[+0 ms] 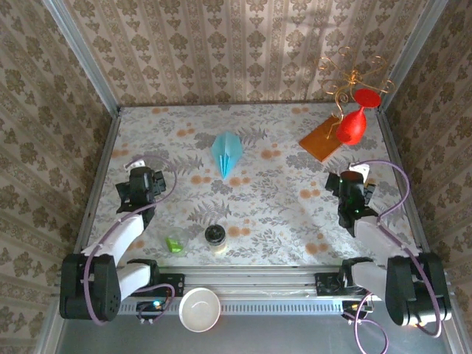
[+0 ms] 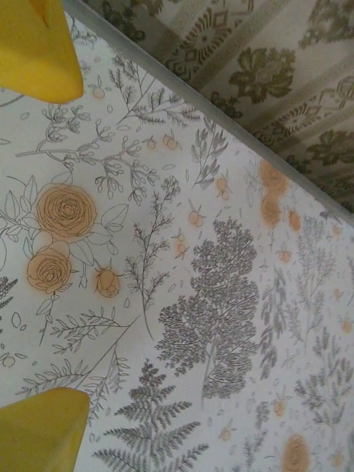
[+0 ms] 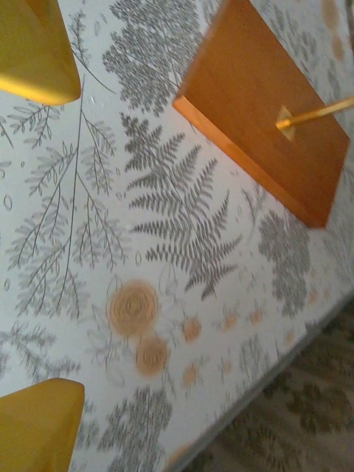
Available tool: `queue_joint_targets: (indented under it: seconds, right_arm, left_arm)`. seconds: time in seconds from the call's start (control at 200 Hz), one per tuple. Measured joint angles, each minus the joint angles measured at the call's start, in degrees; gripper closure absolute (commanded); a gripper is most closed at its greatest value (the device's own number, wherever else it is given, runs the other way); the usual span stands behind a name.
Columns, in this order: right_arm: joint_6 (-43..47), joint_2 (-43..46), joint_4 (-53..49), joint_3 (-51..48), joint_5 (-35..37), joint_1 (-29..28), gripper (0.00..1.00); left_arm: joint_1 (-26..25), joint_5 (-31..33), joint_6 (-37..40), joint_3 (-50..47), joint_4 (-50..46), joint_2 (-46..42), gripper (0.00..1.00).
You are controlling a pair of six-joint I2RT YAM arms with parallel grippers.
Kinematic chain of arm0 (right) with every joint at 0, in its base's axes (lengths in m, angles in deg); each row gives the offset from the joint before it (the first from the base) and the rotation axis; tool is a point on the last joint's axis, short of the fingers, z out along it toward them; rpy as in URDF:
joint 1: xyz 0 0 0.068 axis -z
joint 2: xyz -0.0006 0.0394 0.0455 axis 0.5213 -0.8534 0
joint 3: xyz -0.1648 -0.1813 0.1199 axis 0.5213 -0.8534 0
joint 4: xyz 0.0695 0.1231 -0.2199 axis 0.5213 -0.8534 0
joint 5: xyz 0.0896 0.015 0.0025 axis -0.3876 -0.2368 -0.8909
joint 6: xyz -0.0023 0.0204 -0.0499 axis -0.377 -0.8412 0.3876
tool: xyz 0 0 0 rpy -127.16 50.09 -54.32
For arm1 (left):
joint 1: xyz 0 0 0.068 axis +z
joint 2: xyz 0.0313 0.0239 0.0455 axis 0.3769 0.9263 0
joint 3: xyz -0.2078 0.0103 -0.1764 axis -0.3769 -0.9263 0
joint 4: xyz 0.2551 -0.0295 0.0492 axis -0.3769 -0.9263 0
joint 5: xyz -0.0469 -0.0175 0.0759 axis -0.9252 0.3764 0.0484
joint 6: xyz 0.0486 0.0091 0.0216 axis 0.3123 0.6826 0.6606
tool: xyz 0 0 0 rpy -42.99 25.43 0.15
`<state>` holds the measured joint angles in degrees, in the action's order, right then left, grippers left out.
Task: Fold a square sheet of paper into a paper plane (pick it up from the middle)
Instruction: Reset both arms
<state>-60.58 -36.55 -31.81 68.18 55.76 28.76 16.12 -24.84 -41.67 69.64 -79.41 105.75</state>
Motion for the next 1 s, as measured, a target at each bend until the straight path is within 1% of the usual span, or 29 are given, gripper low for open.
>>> queue_joint_targets:
  seconds: [0.12,0.265,0.435,0.545,0.675,0.725,0.77,0.88,1.0]
  right_arm:
    - [2.69,-6.08,9.27,-0.22,-4.31,0.15,0.04]
    - [5.35,-10.56,17.31,-0.20,-7.89,0.48,0.04]
    - [6.29,-15.17,23.89,-0.17,-11.74,1.84,0.04]
    - [6.32,-19.23,26.77,0.17,-13.53,2.03,0.03]
    - [6.38,-21.81,29.16,0.28,-15.10,2.03,0.03]
    - [6.49,-22.58,29.99,0.31,-15.50,2.03,0.00]
    - [6.62,-23.04,30.62,0.31,-15.82,2.03,0.00]
    - [7.15,-23.19,31.69,0.31,-16.09,2.03,0.00]
    - [7.39,-23.19,32.00,0.52,-16.24,2.03,0.00]
  left_arm:
    - [2.25,-5.05,3.80,-4.13,9.62,2.58,0.00]
    - [5.11,-11.96,6.10,-7.23,19.80,6.05,0.00]
    - [7.28,-18.60,7.34,-7.65,28.96,10.36,0.00]
    - [7.30,-21.46,8.20,-6.62,31.28,13.42,0.00]
    - [7.30,-23.28,9.20,-5.90,35.50,17.92,0.00]
    - [7.28,-23.63,9.49,-5.88,36.76,19.69,0.00]
    - [7.17,-23.82,9.92,-5.81,38.01,21.40,0.00]
    - [6.36,-23.54,10.80,-5.33,39.36,24.37,0.00]
    - [4.90,-21.81,11.67,-4.35,39.39,24.68,0.00]
